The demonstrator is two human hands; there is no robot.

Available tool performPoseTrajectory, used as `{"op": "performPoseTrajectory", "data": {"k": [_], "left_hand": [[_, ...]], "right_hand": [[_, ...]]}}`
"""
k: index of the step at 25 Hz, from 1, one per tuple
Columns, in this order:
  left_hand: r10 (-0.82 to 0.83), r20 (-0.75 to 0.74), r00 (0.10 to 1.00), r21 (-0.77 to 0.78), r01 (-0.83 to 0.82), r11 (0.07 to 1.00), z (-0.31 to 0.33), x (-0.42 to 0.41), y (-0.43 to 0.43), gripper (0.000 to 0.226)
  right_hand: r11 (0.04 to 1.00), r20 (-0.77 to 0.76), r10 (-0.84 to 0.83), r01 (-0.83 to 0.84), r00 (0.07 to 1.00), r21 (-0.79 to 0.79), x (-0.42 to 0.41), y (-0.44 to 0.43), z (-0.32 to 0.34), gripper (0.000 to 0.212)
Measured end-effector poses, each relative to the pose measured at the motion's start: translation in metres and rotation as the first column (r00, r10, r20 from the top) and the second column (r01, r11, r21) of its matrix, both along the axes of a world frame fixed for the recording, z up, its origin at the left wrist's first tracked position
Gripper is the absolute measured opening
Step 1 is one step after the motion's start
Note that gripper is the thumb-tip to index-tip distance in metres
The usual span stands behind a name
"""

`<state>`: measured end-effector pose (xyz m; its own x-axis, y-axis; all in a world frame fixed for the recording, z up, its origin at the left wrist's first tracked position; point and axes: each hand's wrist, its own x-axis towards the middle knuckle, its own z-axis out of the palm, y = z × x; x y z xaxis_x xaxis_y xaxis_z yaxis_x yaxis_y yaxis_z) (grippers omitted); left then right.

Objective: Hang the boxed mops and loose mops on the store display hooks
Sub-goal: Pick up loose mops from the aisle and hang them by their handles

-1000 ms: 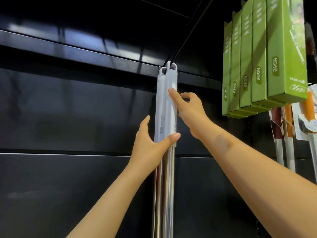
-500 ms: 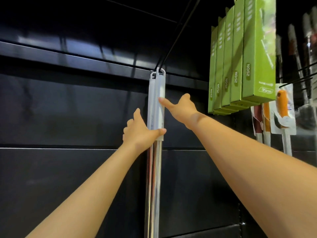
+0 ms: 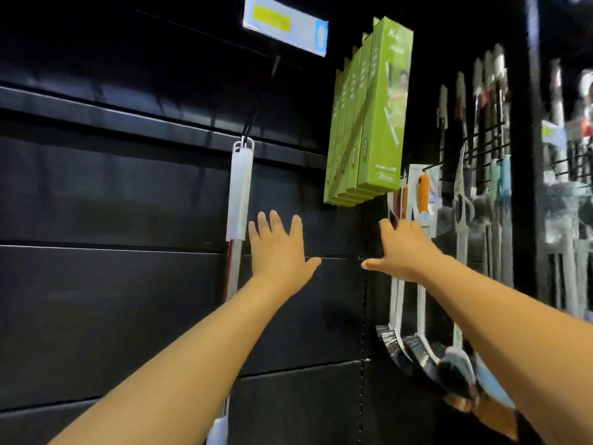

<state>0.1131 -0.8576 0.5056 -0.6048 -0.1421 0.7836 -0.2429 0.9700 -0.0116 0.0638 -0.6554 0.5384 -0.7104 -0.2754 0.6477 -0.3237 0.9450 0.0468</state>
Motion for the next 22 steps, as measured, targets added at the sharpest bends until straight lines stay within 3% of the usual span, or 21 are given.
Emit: {"op": "performPoseTrajectory", "data": {"k": [5,10,15,22], "left_hand": [[-0.158,0.182,0.971,0.072,0.147,0.987,-0.074,0.001,0.086,0.090],[-0.253,0.380,0.890,0.192,0.191,0.963,-0.179,0.013,0.139,0.086],[-0.347,0.583,0.735,0.284,0.215,0.934,-0.295,0.026,0.163,0.085],[-0.511,0.645,0.568,0.302,0.425,0.853,-0.424,0.045,0.177,0.084]], "right_hand": [[0.999,0.137,-0.033,0.032,0.990,0.010,0.023,0.081,-0.072,0.086],[0.998,0.353,-0.067,0.068,0.933,0.010,0.051,0.133,-0.187,0.086],[0.965,0.590,-0.218,0.261,0.777,0.014,0.087,0.190,-0.308,0.088],[0.825,0.762,-0.335,0.563,0.554,-0.047,0.165,0.203,-0.455,0.086]]}}
